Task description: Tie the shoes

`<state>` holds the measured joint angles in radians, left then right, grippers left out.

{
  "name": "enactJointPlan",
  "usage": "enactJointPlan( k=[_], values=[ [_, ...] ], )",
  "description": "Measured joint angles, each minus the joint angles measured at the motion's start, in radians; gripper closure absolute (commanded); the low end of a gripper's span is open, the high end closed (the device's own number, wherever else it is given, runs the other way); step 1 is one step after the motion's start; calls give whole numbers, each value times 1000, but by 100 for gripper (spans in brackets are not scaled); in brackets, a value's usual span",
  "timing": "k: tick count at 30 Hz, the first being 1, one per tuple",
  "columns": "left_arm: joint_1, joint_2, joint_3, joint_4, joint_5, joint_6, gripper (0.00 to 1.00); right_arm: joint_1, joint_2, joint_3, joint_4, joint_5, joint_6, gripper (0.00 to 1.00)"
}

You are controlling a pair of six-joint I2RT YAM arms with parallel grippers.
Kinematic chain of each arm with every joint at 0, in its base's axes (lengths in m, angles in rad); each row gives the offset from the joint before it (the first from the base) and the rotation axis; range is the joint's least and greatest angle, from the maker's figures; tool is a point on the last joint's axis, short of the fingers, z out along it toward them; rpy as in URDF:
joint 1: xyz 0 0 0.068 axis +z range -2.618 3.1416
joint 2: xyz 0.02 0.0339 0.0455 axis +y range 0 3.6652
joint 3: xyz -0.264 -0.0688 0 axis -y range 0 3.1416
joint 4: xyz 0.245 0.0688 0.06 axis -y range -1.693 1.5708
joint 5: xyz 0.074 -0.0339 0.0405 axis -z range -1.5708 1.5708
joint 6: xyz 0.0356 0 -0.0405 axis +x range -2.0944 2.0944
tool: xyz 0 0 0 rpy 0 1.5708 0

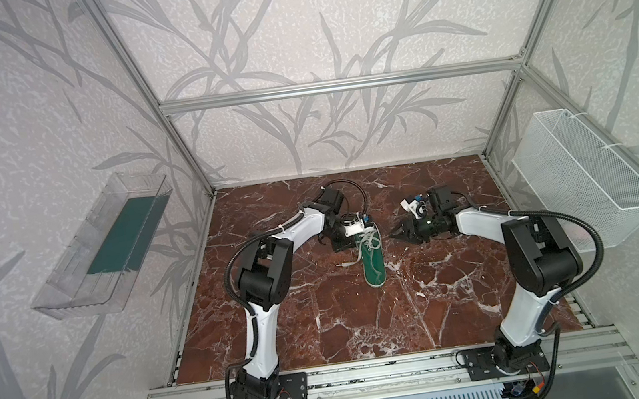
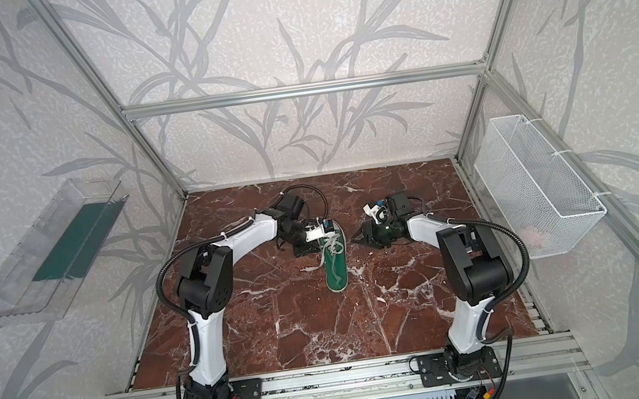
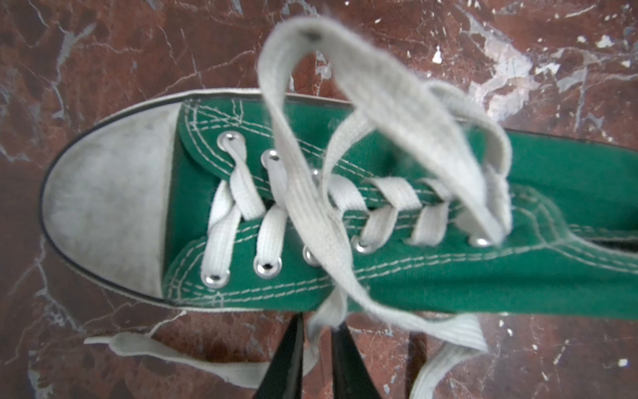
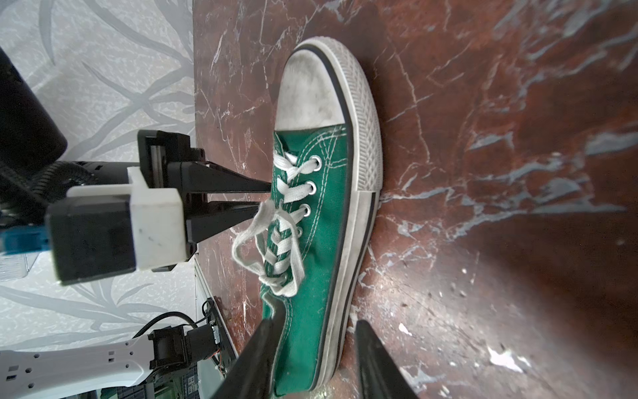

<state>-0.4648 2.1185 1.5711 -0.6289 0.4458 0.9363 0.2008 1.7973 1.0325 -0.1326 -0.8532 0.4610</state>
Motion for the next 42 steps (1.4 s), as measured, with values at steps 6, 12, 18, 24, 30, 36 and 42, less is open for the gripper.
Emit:
enactJointPlan(
  k=[6, 12, 18, 24, 30, 36, 42],
  values=[
    [0, 0, 0, -14, -12, 7, 100, 0, -21, -27, 19, -27, 14, 61],
    [0, -8, 0, -31, -10, 7, 100, 14, -32, -64, 61, -55, 49, 62],
    [-1, -34, 0, -50, -7, 7, 100, 58, -32, -67, 106, -71, 81, 69],
    [-2, -69, -2, -51, 2, 5, 100, 101, -28, -61, 151, -85, 120, 77],
    [-6, -103, -8, -45, 19, 5, 100, 132, 17, -18, 186, -91, 150, 79],
    [-9, -124, -24, -38, 30, 3, 100, 141, 81, 36, 215, -91, 169, 81],
    [-18, -159, -57, -27, 35, 5, 100, 141, 144, 90, 226, -91, 198, 82]
  ],
)
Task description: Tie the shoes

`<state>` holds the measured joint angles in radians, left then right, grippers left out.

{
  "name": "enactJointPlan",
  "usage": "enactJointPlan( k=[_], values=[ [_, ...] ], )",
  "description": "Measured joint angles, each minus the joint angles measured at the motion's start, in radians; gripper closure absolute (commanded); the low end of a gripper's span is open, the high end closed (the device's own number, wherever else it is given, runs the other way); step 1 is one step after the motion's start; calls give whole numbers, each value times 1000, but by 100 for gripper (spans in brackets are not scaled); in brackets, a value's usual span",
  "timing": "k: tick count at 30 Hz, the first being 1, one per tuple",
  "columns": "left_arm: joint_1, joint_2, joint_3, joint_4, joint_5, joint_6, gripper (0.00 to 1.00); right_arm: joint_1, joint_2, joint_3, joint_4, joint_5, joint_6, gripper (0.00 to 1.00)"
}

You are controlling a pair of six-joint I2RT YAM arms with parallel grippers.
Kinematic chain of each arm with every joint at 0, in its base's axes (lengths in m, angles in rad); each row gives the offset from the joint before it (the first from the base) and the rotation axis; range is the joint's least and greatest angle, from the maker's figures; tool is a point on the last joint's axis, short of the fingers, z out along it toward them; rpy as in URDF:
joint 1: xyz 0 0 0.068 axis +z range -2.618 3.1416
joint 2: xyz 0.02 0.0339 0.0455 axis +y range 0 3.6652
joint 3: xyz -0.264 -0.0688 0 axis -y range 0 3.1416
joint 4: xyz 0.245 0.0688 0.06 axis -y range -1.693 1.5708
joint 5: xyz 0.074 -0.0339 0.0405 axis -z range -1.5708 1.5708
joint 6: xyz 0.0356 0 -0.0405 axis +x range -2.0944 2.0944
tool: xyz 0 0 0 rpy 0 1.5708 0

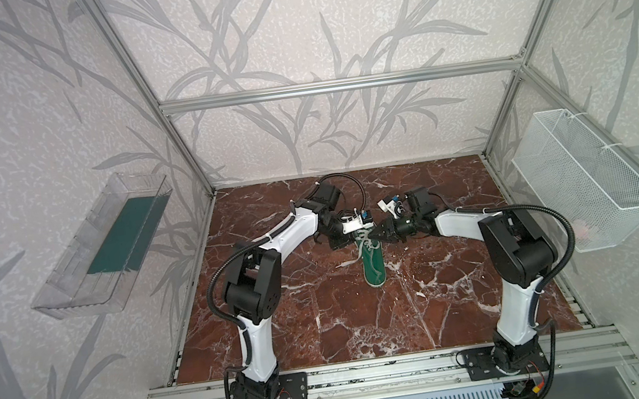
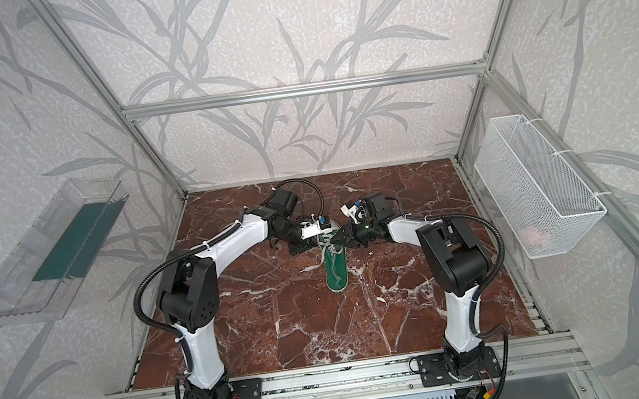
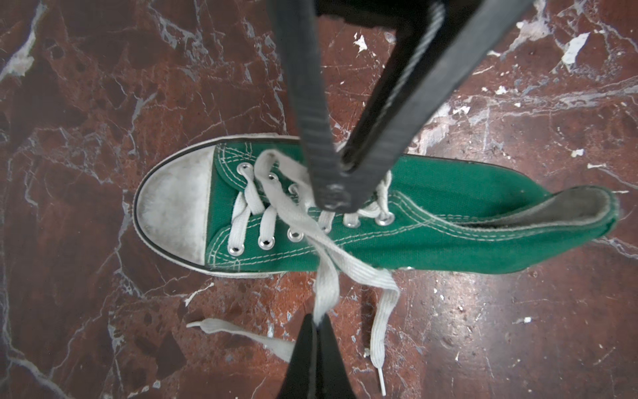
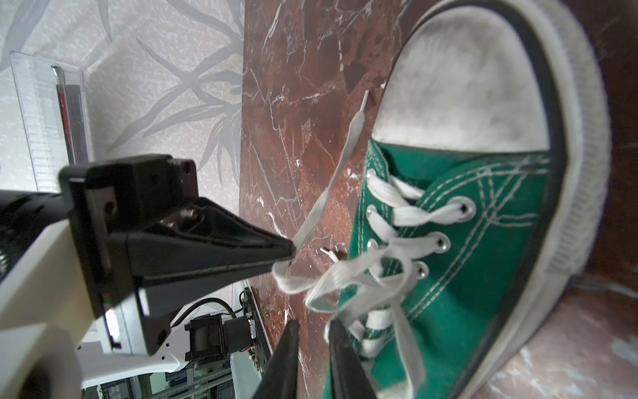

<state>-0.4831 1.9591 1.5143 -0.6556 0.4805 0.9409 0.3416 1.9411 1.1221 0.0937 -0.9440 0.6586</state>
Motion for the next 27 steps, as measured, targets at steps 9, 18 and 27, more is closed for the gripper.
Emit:
enactJointPlan(
  k=[9, 18, 27],
  values=[
    [-28, -12, -13, 21, 4, 1, 100, 0, 35, 21, 16, 2, 32, 84],
    [-40, -11, -13, 22, 4, 0, 100, -8, 27, -2, 48, -2, 56, 78],
    [-40, -11, -13, 22, 3, -14, 100, -49, -25, -63, 62, -10, 58, 78]
  ],
)
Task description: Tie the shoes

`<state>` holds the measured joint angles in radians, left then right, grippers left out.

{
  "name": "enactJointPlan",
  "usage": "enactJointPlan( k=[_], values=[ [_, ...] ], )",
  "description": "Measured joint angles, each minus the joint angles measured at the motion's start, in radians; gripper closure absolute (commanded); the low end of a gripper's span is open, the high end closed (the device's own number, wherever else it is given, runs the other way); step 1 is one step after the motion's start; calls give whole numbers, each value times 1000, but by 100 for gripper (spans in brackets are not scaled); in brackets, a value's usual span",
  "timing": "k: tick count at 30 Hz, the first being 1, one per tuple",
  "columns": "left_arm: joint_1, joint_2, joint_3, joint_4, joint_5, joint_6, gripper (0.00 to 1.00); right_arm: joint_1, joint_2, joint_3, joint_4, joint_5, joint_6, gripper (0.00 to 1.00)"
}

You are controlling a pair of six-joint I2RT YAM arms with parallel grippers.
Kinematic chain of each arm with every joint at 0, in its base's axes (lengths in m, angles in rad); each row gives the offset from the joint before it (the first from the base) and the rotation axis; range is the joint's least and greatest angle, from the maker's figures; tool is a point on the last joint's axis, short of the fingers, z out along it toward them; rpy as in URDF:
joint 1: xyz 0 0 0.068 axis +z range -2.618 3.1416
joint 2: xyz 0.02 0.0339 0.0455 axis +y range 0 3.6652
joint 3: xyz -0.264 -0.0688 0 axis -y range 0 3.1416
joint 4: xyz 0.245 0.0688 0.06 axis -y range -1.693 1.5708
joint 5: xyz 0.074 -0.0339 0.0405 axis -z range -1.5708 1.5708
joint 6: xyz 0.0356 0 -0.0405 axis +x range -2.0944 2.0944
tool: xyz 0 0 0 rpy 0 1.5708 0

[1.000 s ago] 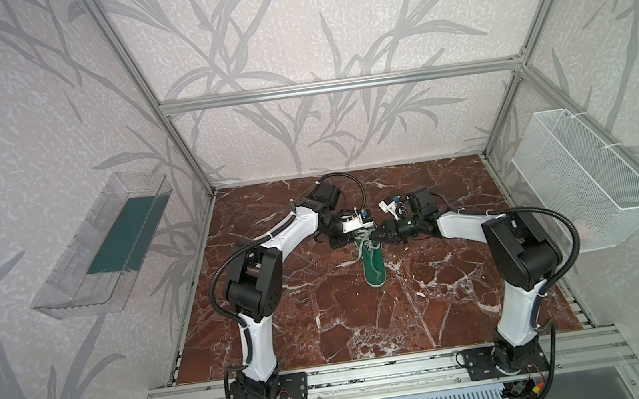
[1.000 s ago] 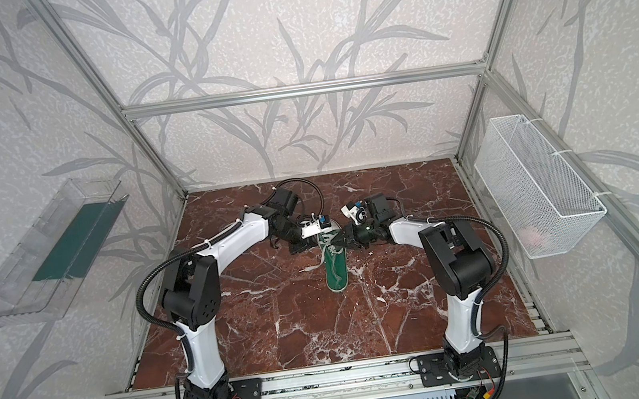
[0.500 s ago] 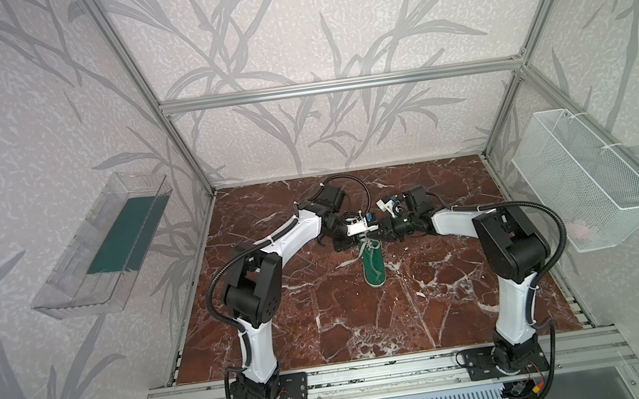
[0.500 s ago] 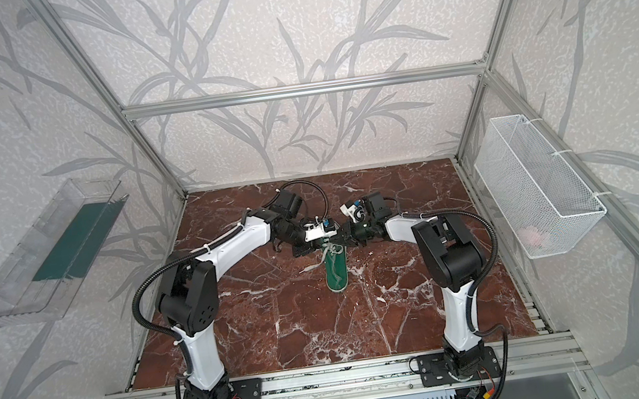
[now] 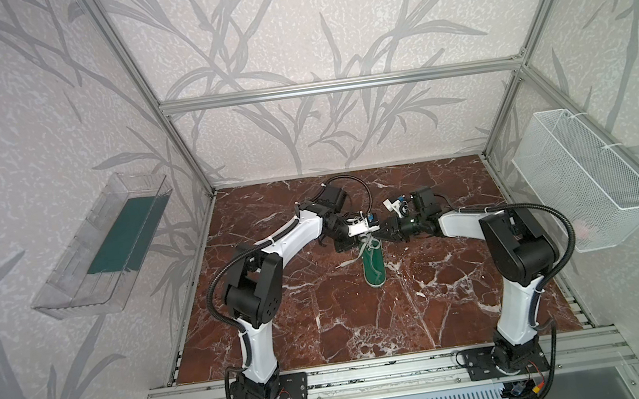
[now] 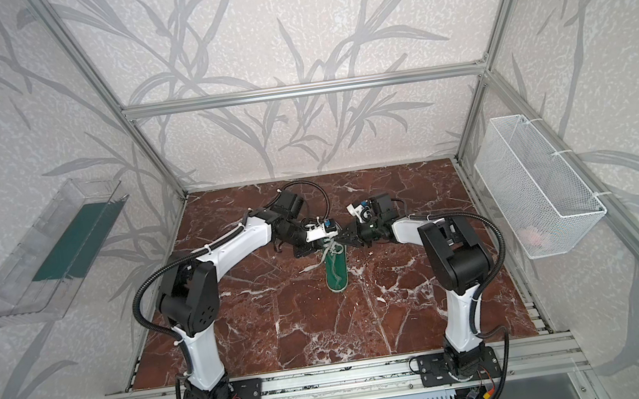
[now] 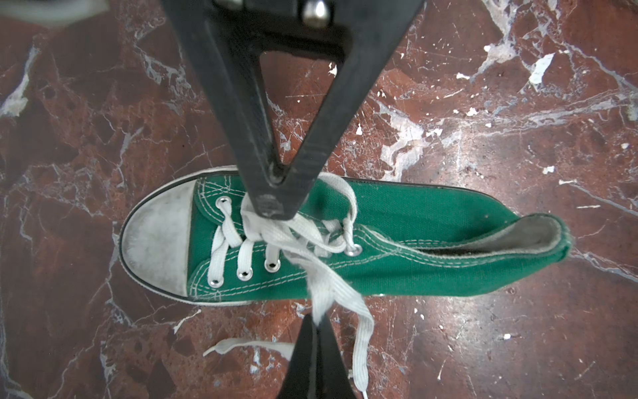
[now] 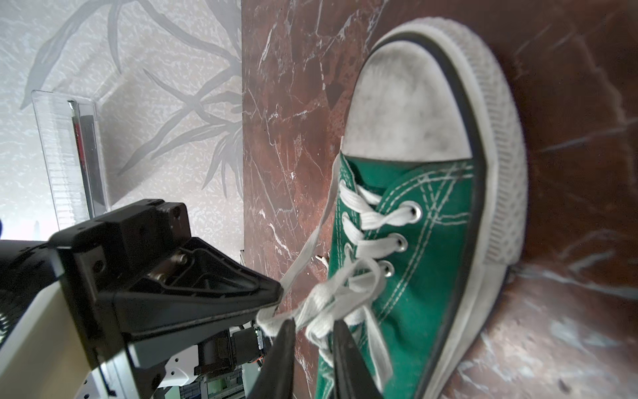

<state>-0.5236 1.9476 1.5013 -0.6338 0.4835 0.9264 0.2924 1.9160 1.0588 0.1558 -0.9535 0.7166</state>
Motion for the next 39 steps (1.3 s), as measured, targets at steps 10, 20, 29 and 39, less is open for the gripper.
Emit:
enactJointPlan(
  k=[10, 20, 29, 39],
  values=[
    [-1, 0, 0, -1, -11, -11, 100, -39, -72, -97, 24, -16, 2, 78],
    [-1, 0, 0, -1, -14, -14, 100, 2, -63, -85, 50, -39, 22, 83],
    [-2, 0, 0, -1, -14, -14, 100, 38, 60, 47, 57, -43, 25, 84],
    [-20, 0, 0, 11, -11, -14, 100, 37, 142, 71, 58, -43, 29, 84]
  ],
)
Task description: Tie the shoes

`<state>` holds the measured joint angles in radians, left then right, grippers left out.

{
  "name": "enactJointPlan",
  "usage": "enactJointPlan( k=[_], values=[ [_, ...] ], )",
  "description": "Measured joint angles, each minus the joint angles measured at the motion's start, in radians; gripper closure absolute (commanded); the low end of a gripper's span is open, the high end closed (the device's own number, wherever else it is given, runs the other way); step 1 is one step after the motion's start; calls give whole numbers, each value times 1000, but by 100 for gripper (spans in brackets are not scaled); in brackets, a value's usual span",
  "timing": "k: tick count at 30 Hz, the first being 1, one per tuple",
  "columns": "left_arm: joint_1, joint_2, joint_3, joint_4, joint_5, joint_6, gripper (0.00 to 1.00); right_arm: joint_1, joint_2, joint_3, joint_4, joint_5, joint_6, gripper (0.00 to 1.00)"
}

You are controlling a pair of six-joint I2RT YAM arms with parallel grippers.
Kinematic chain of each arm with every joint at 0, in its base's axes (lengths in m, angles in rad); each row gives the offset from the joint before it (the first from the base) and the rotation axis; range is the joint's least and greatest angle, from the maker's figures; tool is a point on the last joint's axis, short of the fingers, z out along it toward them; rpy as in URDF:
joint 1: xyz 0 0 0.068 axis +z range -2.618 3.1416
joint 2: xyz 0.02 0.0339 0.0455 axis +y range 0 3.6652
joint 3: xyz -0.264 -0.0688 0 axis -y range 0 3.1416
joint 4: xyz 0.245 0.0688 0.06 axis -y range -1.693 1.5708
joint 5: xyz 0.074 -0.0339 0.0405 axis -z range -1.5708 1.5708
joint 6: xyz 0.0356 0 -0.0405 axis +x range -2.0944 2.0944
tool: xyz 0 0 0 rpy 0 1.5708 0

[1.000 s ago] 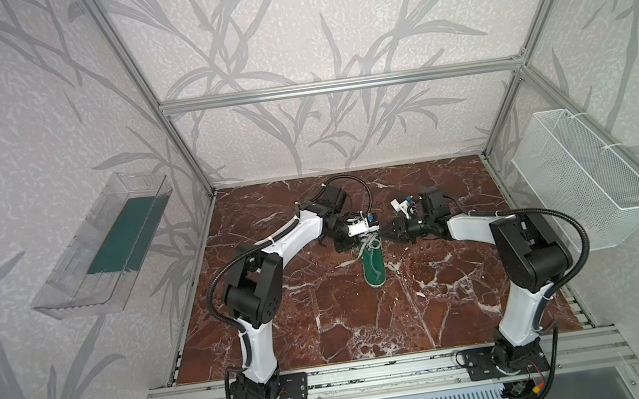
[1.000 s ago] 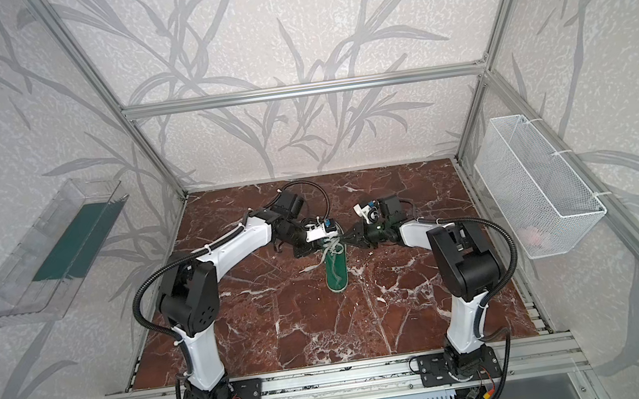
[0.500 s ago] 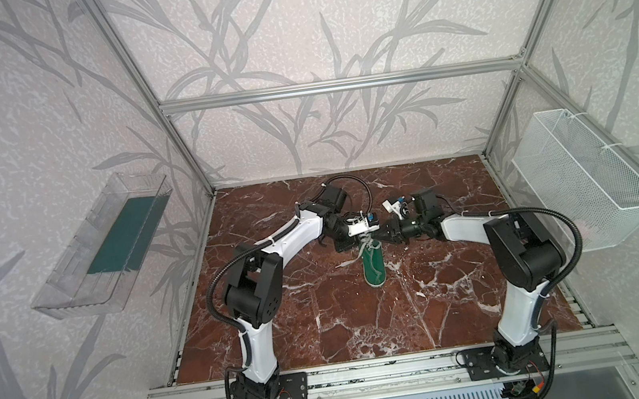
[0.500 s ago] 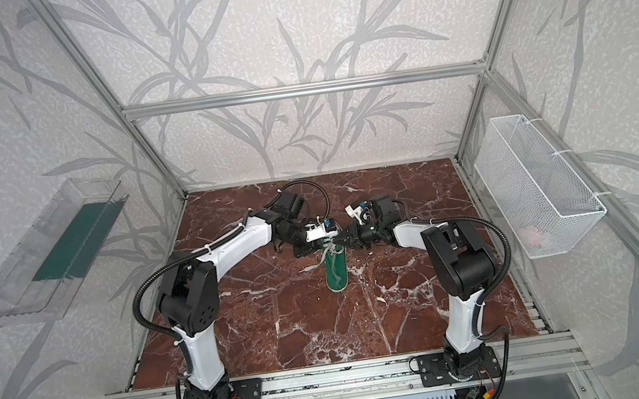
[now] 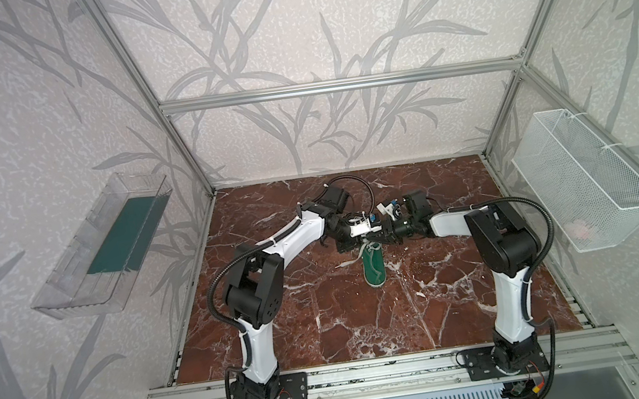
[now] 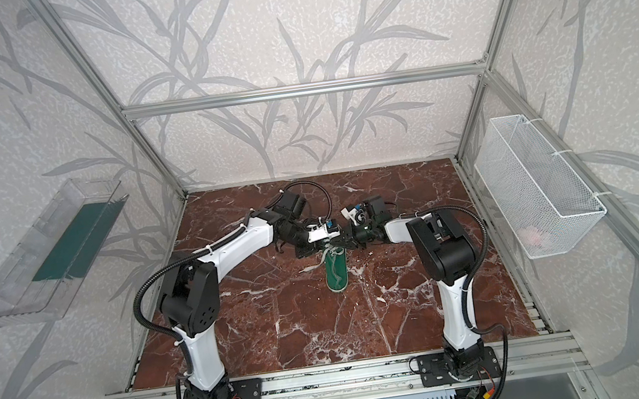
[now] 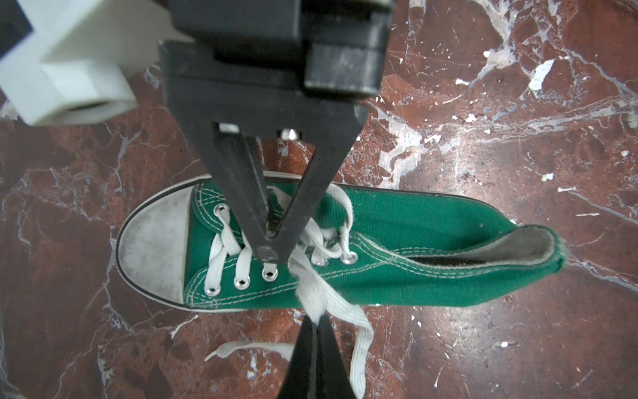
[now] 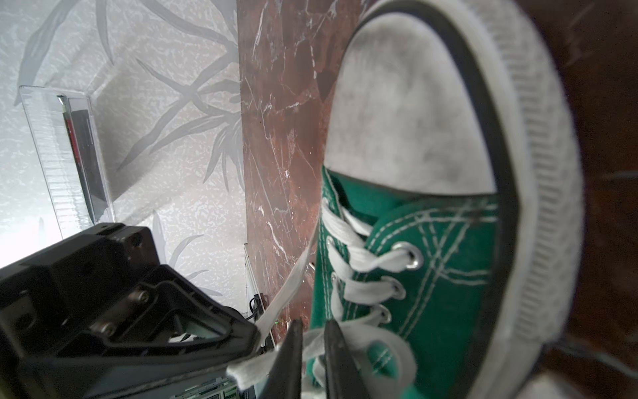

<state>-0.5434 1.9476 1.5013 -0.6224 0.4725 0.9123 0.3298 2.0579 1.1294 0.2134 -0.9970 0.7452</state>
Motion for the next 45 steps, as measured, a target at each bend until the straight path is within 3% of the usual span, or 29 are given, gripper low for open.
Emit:
enactJointPlan(
  k=[17, 34, 45],
  values=[
    [-39, 19, -6, 8, 0, 4, 100, -2, 8, -1, 53, -15, 44, 84],
    [-38, 58, 31, -7, -9, -23, 100, -64, -84, -91, 105, -39, 92, 75],
    [-38, 59, 48, -23, -11, -26, 100, -120, -122, -220, 139, -43, 95, 86]
  ],
)
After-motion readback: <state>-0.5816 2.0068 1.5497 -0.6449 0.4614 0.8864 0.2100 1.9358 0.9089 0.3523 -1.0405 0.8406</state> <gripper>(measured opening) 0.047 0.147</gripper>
